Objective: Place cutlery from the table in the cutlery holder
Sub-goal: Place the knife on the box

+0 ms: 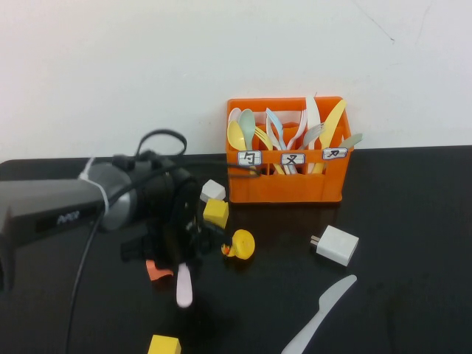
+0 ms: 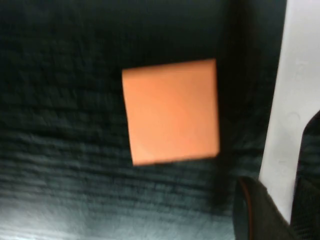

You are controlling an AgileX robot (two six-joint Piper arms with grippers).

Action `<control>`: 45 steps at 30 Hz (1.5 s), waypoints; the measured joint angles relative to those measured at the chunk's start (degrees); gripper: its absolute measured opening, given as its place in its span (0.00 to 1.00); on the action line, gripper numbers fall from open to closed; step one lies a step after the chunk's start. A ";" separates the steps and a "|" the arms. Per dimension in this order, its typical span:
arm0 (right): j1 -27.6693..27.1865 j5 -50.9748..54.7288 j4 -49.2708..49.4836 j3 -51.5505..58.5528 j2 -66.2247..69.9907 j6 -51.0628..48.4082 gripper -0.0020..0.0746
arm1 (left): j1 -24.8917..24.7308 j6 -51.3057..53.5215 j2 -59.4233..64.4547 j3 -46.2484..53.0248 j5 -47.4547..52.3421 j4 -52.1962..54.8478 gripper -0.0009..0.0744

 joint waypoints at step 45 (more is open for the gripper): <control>0.00 0.00 0.14 0.00 0.00 0.00 0.02 | -0.32 -2.40 -5.71 -14.04 -55.89 7.69 0.17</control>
